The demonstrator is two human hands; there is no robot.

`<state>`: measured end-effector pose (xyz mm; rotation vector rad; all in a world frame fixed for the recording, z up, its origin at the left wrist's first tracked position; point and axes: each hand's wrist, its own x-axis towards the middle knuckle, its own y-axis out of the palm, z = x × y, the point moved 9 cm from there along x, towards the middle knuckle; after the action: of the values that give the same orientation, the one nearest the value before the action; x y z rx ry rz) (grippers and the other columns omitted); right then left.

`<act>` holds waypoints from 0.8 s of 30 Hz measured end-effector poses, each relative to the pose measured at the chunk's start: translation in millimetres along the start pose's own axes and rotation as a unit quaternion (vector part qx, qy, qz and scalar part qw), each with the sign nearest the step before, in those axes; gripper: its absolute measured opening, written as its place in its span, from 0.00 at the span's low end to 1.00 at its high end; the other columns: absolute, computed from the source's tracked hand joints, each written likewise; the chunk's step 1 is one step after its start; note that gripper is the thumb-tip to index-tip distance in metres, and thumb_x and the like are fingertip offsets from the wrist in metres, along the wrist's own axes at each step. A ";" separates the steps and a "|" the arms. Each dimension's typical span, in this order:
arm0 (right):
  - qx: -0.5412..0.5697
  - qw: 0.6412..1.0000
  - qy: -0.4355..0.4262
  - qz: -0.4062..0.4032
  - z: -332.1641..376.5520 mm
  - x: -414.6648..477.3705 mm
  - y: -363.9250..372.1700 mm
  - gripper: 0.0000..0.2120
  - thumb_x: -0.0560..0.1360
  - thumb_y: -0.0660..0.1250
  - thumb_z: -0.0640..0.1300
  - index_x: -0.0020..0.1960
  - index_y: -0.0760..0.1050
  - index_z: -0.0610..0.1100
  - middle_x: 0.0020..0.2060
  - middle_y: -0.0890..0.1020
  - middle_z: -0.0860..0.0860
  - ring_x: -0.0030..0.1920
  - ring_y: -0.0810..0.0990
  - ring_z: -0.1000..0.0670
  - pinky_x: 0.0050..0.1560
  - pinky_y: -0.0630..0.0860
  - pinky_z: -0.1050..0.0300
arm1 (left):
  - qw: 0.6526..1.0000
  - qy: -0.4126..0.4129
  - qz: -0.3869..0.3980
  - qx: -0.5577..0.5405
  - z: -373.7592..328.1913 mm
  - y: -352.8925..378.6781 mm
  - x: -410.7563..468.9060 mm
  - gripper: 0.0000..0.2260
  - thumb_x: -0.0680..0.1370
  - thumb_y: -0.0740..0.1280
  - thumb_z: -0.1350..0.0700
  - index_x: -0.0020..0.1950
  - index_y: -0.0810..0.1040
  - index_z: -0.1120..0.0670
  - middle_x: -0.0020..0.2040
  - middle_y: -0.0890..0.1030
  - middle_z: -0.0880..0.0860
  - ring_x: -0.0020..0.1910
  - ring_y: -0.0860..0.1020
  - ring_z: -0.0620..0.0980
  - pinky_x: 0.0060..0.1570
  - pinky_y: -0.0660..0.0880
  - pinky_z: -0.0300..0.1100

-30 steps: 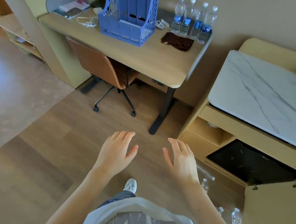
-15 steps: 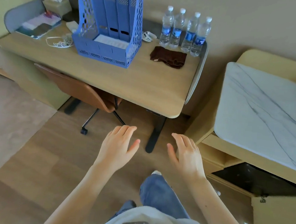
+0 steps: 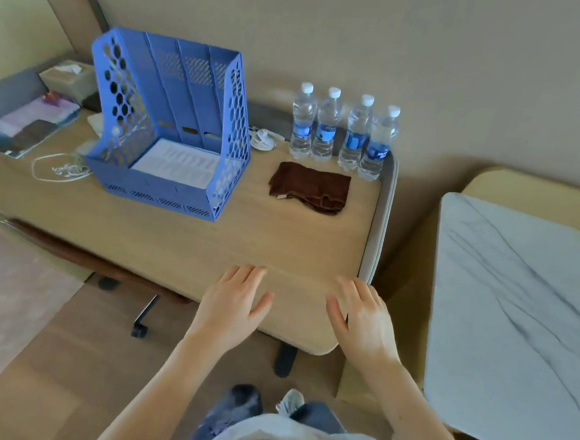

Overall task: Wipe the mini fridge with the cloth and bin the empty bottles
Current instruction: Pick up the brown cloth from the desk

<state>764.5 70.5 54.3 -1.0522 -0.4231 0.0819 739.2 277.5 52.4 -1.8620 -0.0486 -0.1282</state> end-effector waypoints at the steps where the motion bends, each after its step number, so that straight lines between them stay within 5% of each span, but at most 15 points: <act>1: -0.004 1.000 -0.001 0.004 -2.5 16.2 0.3 0.10 0.79 0.67 0.45 0.56 0.79 0.41 0.49 0.83 0.46 0.47 0.83 0.44 0.44 0.83 0.47 | 1.000 0.002 -0.006 0.001 1.6 -4.6 16.7 0.20 0.78 0.57 0.44 0.64 0.76 0.54 0.56 0.81 0.48 0.53 0.78 0.51 0.42 0.71 0.40; 11: -0.008 0.999 0.032 0.009 -13.2 123.2 37.5 0.15 0.80 0.66 0.45 0.64 0.76 0.40 0.54 0.83 0.45 0.53 0.81 0.42 0.51 0.80 0.48 | 0.999 0.040 0.021 -0.030 35.1 -0.5 142.4 0.16 0.78 0.65 0.50 0.63 0.76 0.56 0.55 0.80 0.51 0.54 0.77 0.56 0.47 0.73 0.48; 15: -0.004 0.996 0.080 0.033 -21.0 142.4 72.1 0.16 0.81 0.64 0.47 0.66 0.75 0.41 0.57 0.82 0.46 0.55 0.81 0.43 0.52 0.79 0.48 | 0.995 0.058 0.076 -0.041 57.7 20.3 175.3 0.17 0.79 0.64 0.49 0.65 0.75 0.56 0.57 0.80 0.53 0.57 0.76 0.57 0.54 0.73 0.51; 24: 0.001 0.992 0.122 0.032 -48.0 242.2 102.1 0.17 0.80 0.67 0.45 0.66 0.76 0.40 0.58 0.81 0.45 0.57 0.80 0.41 0.55 0.78 0.47 | 0.991 0.089 0.088 -0.048 82.0 32.7 261.4 0.23 0.78 0.54 0.44 0.63 0.76 0.55 0.54 0.80 0.52 0.53 0.77 0.56 0.49 0.76 0.52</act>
<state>1018.3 146.2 19.2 -1.0587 -0.1678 0.0094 1007.3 337.9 27.5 -1.9340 0.2478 -0.1757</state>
